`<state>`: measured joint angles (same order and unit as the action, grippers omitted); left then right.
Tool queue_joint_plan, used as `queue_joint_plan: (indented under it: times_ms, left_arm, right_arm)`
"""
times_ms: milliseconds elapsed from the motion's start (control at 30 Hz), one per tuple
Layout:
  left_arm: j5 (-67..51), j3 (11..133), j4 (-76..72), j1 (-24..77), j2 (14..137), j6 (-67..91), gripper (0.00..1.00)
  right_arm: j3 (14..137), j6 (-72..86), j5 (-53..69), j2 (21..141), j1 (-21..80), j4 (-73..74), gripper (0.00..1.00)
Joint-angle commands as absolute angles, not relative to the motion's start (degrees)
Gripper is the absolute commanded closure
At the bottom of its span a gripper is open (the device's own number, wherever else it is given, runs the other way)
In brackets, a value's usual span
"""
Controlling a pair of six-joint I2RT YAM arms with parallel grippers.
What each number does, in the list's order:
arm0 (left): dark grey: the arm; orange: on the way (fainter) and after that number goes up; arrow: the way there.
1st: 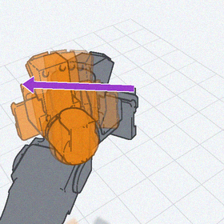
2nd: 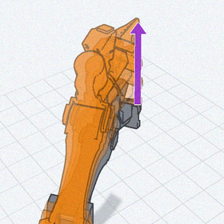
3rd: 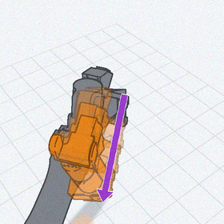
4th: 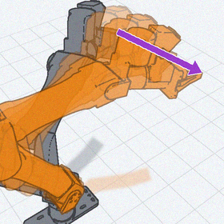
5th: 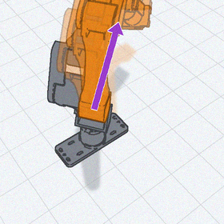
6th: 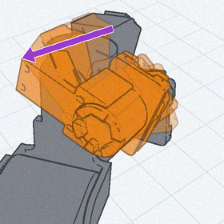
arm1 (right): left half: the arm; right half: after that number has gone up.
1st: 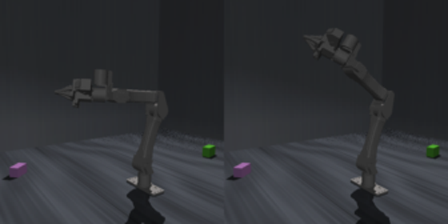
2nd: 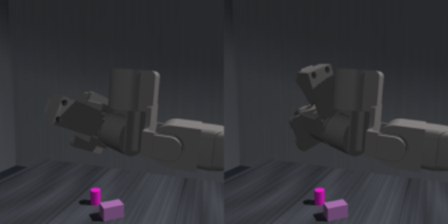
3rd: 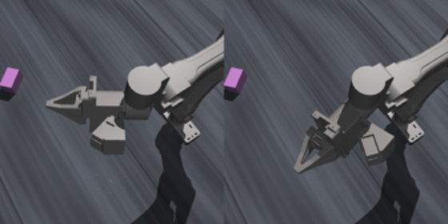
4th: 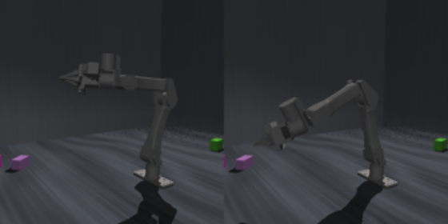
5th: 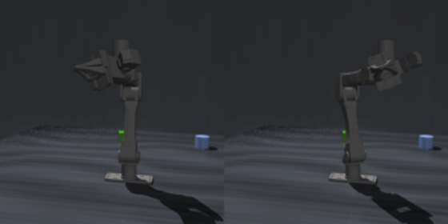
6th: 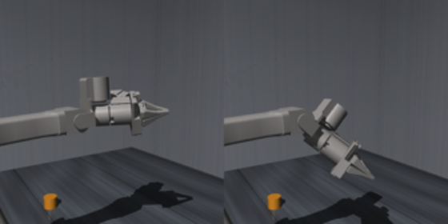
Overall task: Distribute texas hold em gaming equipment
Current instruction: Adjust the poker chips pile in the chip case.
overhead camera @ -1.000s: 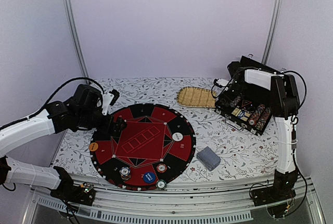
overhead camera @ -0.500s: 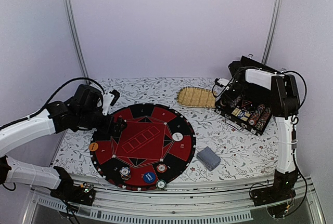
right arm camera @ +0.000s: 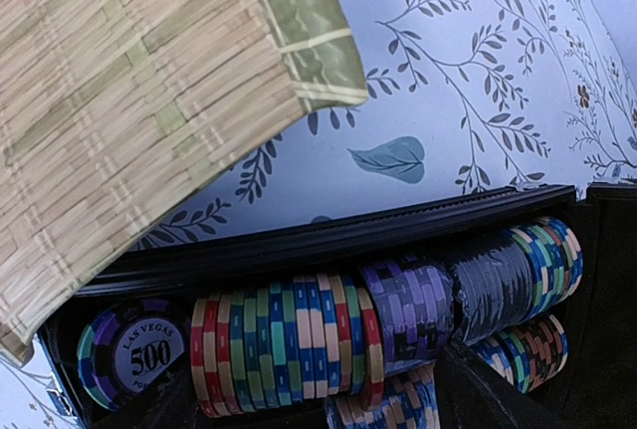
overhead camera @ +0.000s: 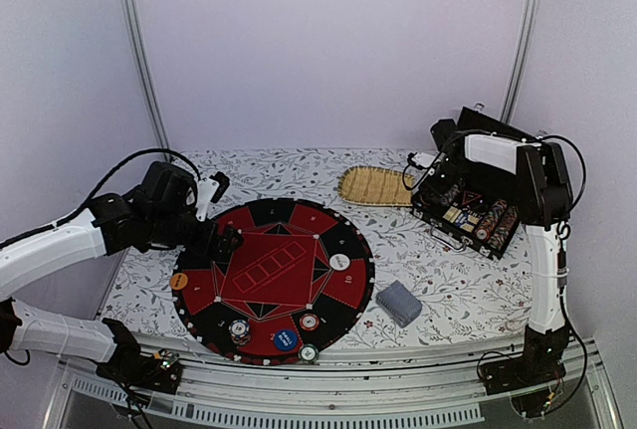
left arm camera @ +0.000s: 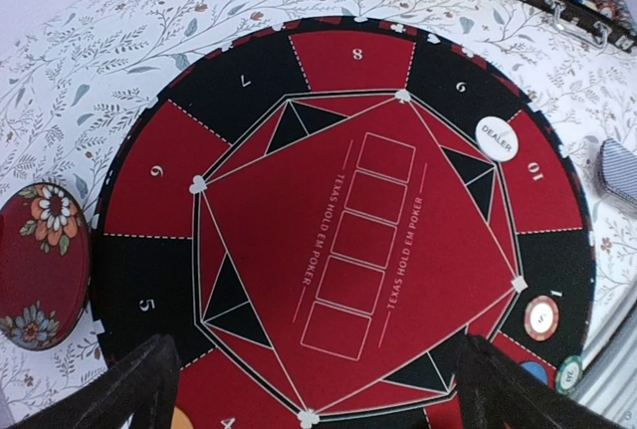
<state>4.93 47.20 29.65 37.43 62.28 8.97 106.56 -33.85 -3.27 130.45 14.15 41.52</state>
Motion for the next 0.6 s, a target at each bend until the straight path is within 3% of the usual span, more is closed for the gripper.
queue_joint_plan:
  times_ms: [0, 267, 567]
  left_arm:
    - [4.1, 47.3, 29.3, 36.3, 62.6, 8.2, 0.02]
    - [4.2, 47.2, 29.3, 36.3, 62.3, 8.2, 0.02]
    - [3.7, 47.4, 29.3, 36.3, 63.3, 7.9, 0.02]
  right_arm:
    - [104.1, -33.1, -0.9, 130.1, 16.5, 42.4, 0.23]
    - [104.5, -33.0, -0.2, 130.6, 16.5, 42.7, 0.34]
    - [102.2, -32.5, 0.3, 129.4, 16.7, 41.8, 0.29]
